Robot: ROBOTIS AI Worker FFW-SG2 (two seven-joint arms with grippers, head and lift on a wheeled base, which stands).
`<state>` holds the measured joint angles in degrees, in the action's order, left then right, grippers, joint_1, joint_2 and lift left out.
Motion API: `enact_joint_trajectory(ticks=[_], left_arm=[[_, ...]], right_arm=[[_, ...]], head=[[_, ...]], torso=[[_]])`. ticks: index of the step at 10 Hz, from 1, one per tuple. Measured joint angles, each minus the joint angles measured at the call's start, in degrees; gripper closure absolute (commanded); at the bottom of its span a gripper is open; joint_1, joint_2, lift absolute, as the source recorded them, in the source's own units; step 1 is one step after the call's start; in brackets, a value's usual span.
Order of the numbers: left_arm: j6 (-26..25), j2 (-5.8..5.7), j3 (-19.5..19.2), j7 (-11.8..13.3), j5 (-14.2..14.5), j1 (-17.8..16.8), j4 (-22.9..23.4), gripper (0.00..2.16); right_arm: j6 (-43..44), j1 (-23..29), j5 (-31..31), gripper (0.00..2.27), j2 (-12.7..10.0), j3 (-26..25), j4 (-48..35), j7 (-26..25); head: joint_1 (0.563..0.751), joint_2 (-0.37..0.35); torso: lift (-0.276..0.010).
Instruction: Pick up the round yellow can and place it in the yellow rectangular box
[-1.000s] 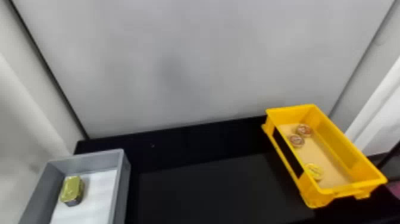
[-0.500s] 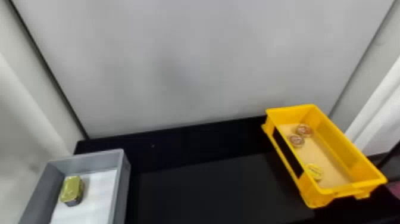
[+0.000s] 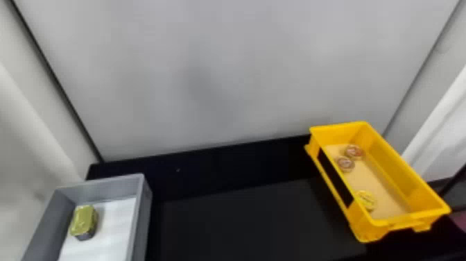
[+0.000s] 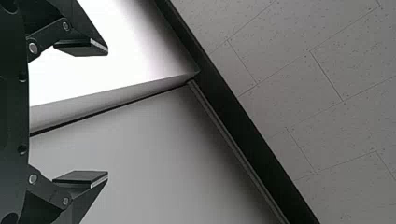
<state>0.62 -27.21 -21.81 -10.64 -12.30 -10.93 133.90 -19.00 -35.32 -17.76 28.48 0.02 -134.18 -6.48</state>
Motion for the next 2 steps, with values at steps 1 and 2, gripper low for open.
enact_joint_trajectory(ticks=[1,2], left_arm=[[0.0,0.0,0.0,0.0,0.0,0.1,0.03,0.31],[0.0,0.0,0.0,0.0,0.0,0.19,0.04,0.31]], right_arm=[[0.08,0.1,0.0,0.12,-0.01,0.03,0.11,-0.04],[0.18,0.2,0.0,0.12,-0.06,0.15,0.26,-0.15]], head=[[0.74,0.018],[0.74,0.018]], torso=[[0.0],[0.0]])
